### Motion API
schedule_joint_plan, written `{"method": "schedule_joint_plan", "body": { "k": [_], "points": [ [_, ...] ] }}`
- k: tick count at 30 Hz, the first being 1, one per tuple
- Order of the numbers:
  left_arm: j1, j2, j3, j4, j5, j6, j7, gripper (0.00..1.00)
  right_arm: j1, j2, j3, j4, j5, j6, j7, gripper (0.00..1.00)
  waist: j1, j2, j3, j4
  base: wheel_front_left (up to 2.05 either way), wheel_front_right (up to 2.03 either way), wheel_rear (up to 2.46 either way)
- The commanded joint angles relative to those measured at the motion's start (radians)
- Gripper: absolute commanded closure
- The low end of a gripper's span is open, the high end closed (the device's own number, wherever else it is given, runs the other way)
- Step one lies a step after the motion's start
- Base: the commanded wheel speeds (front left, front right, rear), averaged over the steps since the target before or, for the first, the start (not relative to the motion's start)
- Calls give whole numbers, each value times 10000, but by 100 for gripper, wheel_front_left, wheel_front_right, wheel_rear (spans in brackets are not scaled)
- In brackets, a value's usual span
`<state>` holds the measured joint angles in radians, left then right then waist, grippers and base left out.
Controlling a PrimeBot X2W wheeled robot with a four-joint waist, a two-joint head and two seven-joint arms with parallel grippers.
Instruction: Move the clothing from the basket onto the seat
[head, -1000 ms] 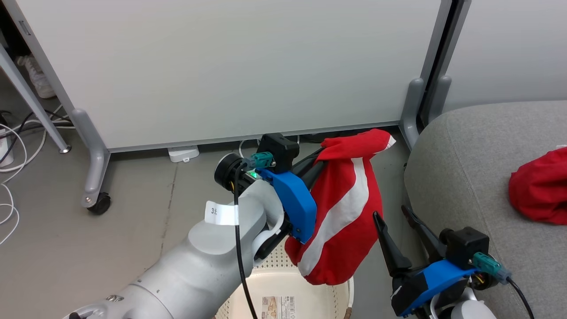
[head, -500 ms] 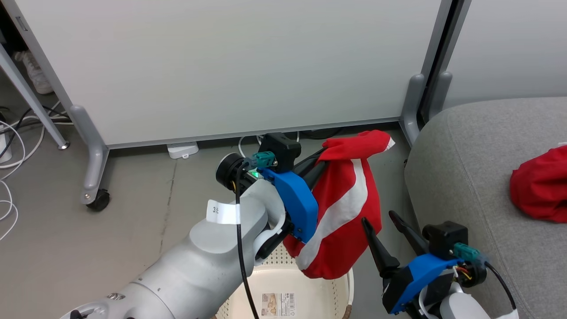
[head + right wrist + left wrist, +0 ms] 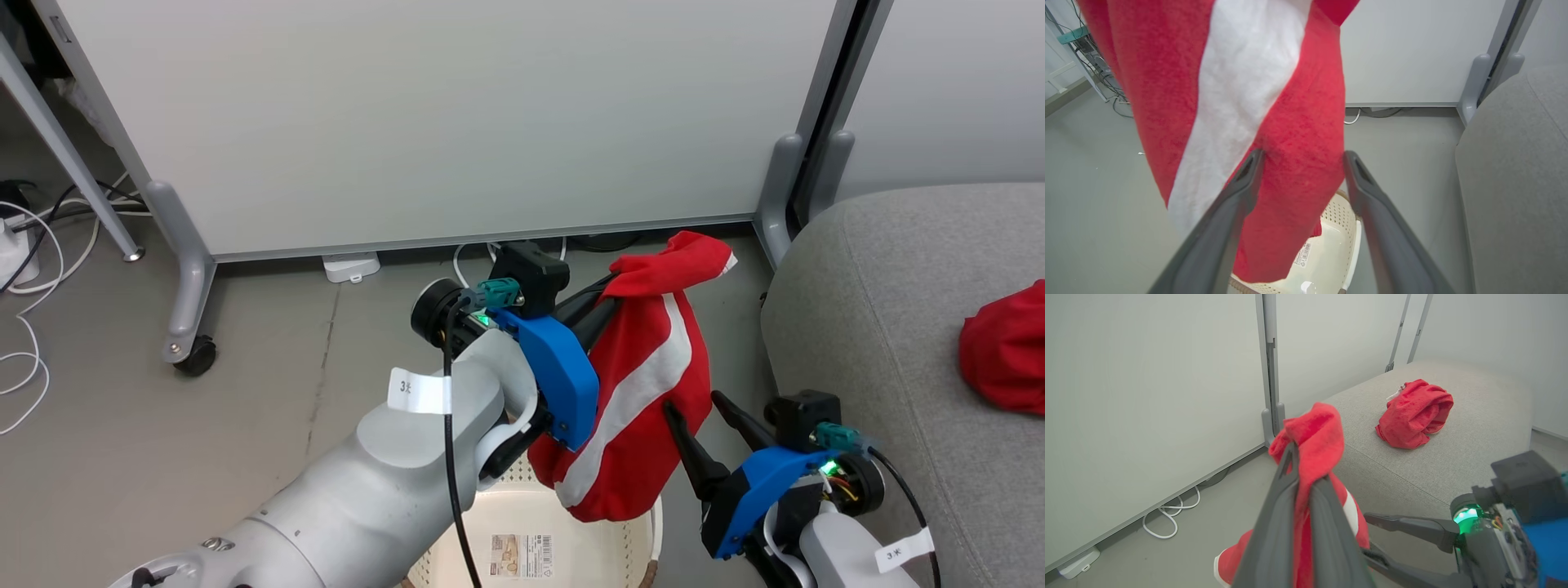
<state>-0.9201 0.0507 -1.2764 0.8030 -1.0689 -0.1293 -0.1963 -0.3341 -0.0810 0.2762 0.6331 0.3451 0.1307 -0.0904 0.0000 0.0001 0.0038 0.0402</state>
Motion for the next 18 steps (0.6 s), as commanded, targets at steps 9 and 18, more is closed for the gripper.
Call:
{"method": "schedule_joint_plan", "body": {
  "k": [9, 18],
  "points": [
    [-145, -1, -41, -102, 21, -18, 70, 100, -854, -290, 884, 1073, 813, 1, -506, 0, 0, -1, 74, 130, 0, 0, 0],
    [-121, -2, -55, -153, 45, -18, 80, 100, -1435, -698, 2382, 1354, 1994, 1, -840, 0, 0, -1, 106, 138, 0, 0, 0]
  ]
}}
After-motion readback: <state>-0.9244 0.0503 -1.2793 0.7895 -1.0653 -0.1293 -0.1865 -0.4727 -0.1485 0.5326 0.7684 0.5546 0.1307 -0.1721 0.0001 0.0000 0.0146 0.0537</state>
